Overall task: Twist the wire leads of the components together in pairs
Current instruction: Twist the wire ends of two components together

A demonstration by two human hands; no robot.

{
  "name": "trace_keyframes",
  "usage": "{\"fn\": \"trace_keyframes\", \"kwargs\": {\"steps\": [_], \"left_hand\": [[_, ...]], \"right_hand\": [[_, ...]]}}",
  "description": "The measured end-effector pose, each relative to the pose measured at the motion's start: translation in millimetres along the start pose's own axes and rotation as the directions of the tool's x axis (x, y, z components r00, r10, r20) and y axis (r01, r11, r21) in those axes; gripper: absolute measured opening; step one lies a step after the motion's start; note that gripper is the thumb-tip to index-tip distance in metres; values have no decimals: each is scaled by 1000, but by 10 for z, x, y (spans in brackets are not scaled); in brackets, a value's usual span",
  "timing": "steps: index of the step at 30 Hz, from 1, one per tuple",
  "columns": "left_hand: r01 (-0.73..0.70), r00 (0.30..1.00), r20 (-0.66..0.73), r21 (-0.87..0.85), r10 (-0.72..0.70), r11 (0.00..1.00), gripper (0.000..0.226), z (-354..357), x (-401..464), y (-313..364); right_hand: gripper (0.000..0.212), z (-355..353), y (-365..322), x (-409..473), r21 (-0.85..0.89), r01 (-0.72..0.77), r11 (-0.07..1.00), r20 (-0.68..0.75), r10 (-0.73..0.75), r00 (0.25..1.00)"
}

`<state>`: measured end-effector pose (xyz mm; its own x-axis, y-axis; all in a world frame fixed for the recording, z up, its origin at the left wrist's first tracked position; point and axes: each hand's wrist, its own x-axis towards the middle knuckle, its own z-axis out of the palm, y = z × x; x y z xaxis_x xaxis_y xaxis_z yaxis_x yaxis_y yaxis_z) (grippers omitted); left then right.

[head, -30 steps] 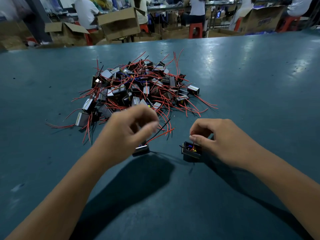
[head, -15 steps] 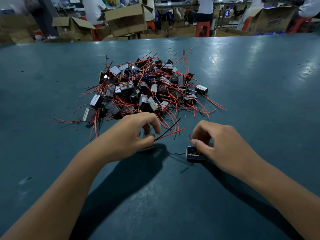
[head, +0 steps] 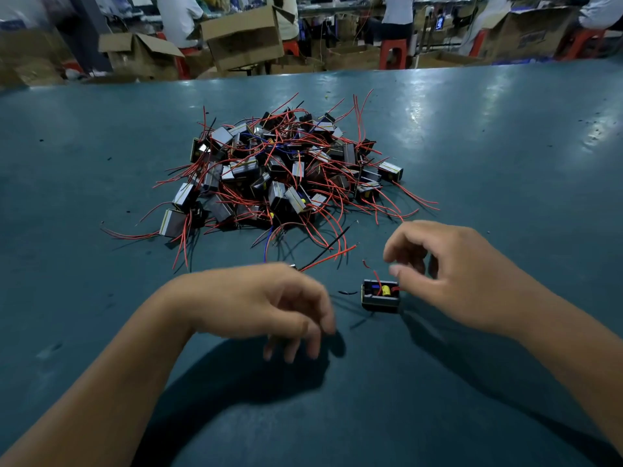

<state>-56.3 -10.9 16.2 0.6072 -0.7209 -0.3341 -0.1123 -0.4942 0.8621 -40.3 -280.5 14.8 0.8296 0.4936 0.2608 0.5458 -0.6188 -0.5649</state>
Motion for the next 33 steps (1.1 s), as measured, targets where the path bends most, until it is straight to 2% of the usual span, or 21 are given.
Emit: {"fn": "trace_keyframes", "kwargs": {"steps": [2, 7, 10, 14, 18, 26, 33], "left_hand": [[60, 998, -26, 15, -60, 998, 7, 77, 92, -32], [80, 960, -263, -92, -101, 993, 23, 277, 323, -42], [70, 926, -372, -11, -69, 998, 30, 371, 415, -58], [86, 890, -457, 183, 7, 979, 52, 425, 469, -66], [54, 867, -484, 322, 115, 945, 31, 435, 507, -38], [20, 839, -531, 242, 115, 970, 16, 450, 532, -49], [22, 793, -604, 159, 80, 987, 18, 504, 603, -38]], "right_hand": [[13, 48, 16, -1, -41, -16, 999, 34, 17, 999], [9, 212, 89, 42, -122, -121, 985, 17, 124, 992], [7, 255, 94, 50, -140, -104, 985, 64, 114, 991], [10, 190, 98, 43, -84, -50, 995, 89, 57, 994], [11, 118, 104, 32, -29, 4, 1000, 146, 1, 989], [15, 44, 102, 31, -77, 76, 994, 198, -59, 978], [8, -5, 65, 8, -69, 188, 980, 286, -162, 944]]}}
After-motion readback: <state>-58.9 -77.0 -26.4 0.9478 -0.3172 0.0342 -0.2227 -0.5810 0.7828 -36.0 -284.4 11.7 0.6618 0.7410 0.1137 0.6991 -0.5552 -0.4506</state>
